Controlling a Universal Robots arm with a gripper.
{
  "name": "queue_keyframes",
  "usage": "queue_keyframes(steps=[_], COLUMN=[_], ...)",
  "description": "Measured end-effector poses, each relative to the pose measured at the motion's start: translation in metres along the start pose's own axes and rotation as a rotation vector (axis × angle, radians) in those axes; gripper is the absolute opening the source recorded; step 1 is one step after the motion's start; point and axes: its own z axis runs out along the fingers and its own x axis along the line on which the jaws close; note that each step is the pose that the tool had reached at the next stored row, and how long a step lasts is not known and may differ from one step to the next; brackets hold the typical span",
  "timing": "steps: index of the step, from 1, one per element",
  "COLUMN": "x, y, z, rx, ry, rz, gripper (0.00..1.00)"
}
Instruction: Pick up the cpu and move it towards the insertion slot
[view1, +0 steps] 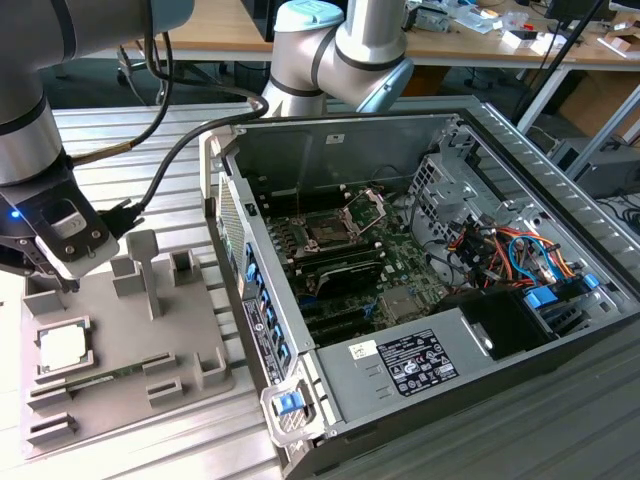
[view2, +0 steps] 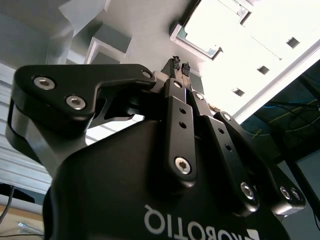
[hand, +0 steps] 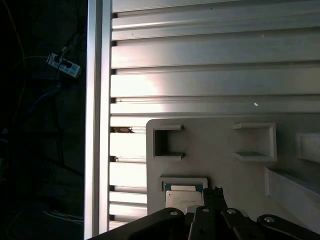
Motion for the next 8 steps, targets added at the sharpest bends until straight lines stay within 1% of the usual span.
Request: queue_keyframes(steps=[1,3,8], x=[0.0,0.0,0.0], y=[0.0,-0.0003,-0.0003], z=[0.0001,0.0067,0.0076], rx=[0.0,0.0,0.0], ry=[0.0,0.0,0.0], rz=[0.0,0.0,0.0], gripper=[0.11,0.11,0.11])
